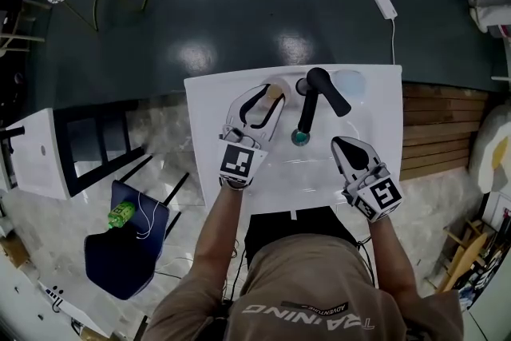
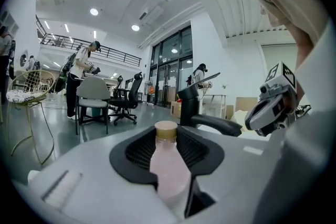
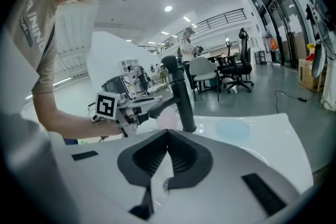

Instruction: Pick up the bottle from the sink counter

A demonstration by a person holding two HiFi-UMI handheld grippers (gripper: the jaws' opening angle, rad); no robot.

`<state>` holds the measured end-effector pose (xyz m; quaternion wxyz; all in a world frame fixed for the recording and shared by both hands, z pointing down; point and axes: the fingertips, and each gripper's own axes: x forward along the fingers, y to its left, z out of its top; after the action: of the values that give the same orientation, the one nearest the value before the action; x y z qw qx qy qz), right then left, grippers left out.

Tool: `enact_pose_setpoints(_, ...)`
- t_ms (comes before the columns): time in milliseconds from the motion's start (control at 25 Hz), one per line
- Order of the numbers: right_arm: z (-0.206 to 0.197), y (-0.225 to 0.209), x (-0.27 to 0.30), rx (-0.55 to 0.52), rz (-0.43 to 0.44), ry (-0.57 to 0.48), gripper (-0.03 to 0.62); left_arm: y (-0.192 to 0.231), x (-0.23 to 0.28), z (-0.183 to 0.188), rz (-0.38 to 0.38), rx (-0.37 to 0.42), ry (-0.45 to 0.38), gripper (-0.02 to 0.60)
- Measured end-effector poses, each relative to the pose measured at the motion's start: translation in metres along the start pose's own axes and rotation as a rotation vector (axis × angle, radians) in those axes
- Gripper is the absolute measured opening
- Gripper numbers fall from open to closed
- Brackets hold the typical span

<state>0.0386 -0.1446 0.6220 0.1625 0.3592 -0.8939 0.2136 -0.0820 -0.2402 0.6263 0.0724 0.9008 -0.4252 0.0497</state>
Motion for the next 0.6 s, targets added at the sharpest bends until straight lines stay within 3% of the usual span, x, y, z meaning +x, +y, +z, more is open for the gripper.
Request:
enact_pose_setpoints(120,0.0,-0.004,-0.004,0.004,-0.006,-0.005,0.008,0.0,-0.005,0.011,0.014,-0.028,-0.009,0.129)
enact_pose_setpoints(600,0.038,-0.012,-0.013,-0.052,0.014,-0.097,0.008,-0.007,-0.041,0.053,0.067,0.002,0.002,0.129)
